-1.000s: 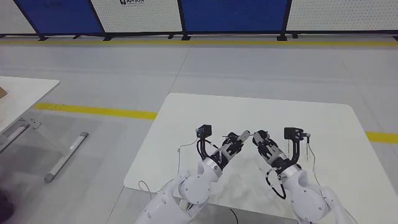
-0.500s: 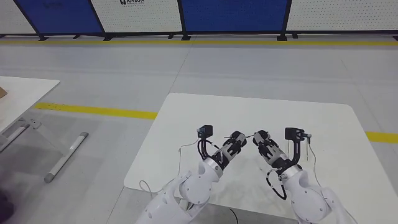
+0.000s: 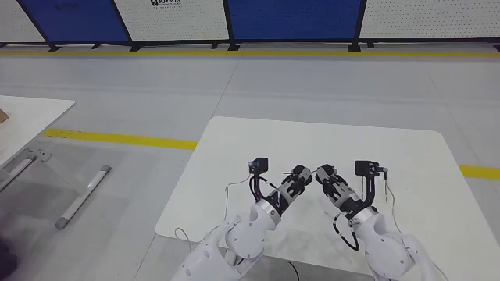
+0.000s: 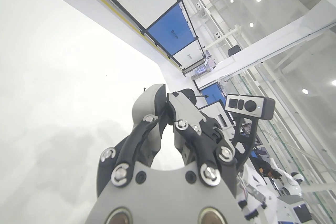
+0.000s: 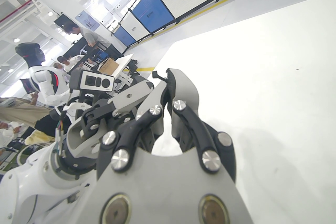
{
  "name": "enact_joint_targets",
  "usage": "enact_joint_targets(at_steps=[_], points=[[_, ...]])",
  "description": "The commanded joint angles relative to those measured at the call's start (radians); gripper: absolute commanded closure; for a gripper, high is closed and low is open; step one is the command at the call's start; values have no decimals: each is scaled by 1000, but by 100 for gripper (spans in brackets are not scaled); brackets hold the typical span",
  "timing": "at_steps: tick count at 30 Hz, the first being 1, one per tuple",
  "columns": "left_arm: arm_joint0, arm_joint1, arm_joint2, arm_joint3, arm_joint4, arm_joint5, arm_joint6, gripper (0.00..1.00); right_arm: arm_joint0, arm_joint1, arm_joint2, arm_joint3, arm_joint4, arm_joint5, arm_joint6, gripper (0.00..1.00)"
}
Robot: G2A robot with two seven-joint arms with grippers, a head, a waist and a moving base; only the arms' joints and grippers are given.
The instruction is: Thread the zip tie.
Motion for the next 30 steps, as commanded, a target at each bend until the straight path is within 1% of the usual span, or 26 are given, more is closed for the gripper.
enact_joint_targets(at_steps=[1,4,8,11,17,23,25,26,27,28,29,30], points=[[2,0,0,-1,4,-1,-1,100,0,0,3,2,21,-8,4,100],[4,1,0,-3,7,-1,-2,100,0,1,12,5,43,-18,14,100],[11,2,-1,-16,5,-15,-10,100,1,2,16,10,51,-21,32,100],[16,3,-4,-22,9,-18,-10,100,3,1,17,13,62,-23,34,100],[13,2,-5,-9,19,-6,-5,100,-5,3,29,6,83,-39,26,100],[9,1,-1,-12,23,-1,0,100,-5,4,32,6,77,-37,32,100],[8,0,-3,-11,24,11,7,100,-5,4,32,6,69,-35,25,100],[7,0,-2,-11,26,15,9,98,-5,4,31,5,66,-34,21,100],[7,-1,-1,-11,26,17,10,65,-6,4,31,5,60,-33,17,100],[6,-1,-1,-9,27,18,11,57,-6,4,30,4,54,-31,13,100],[5,-1,0,-8,28,19,11,53,-8,4,29,3,47,-27,8,100],[5,-2,0,-7,28,19,11,52,-8,4,28,2,44,-26,6,100]])
